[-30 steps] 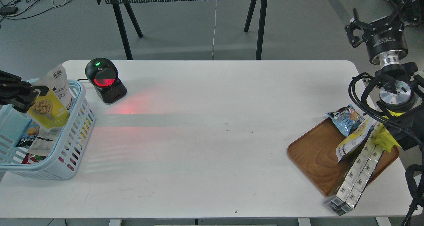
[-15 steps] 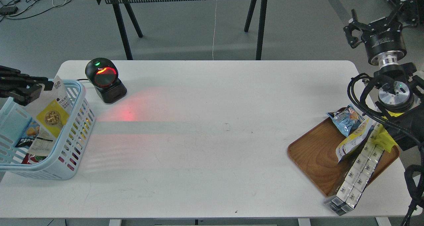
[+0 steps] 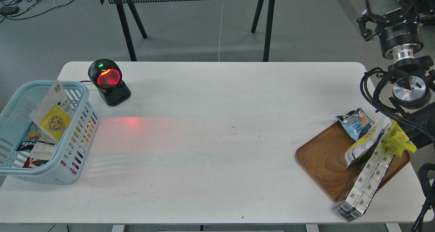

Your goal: Scan snack and place in basket

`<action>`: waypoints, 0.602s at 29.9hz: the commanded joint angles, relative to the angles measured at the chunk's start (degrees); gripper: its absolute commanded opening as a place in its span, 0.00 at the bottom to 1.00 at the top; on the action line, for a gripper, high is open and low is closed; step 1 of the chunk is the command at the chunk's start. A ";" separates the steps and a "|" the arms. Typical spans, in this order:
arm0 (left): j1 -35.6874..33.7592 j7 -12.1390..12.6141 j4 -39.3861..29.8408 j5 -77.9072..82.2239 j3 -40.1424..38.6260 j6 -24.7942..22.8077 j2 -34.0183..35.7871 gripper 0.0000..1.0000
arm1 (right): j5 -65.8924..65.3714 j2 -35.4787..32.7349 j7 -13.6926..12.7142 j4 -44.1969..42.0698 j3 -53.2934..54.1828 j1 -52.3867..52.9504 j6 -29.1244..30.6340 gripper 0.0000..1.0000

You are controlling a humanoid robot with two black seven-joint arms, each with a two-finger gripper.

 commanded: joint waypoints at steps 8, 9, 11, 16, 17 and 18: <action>0.22 -0.02 25.25 -28.99 -0.06 0.00 -20.75 1.00 | 0.00 -0.80 -2.99 -0.19 0.15 4.40 0.00 0.99; -0.12 -0.02 28.94 -31.63 -0.15 0.00 -23.48 1.00 | 0.00 -0.71 -3.43 -0.10 0.15 4.48 0.00 0.99; -0.48 -0.02 35.80 -35.77 -0.32 0.00 -28.22 1.00 | 0.00 -0.53 -3.70 -0.19 0.24 4.57 0.00 0.99; -0.57 -0.02 47.78 -42.28 -2.60 0.00 -39.13 1.00 | 0.00 0.08 -5.36 -0.19 0.24 4.84 0.00 0.99; -0.48 -0.02 48.92 -43.60 -3.31 0.00 -40.71 1.00 | 0.00 0.08 -5.89 -0.19 0.24 4.84 0.00 0.99; -0.13 -0.02 50.15 -45.70 -4.44 0.00 -42.30 1.00 | 0.00 0.26 -6.33 -0.19 0.32 4.84 0.00 0.99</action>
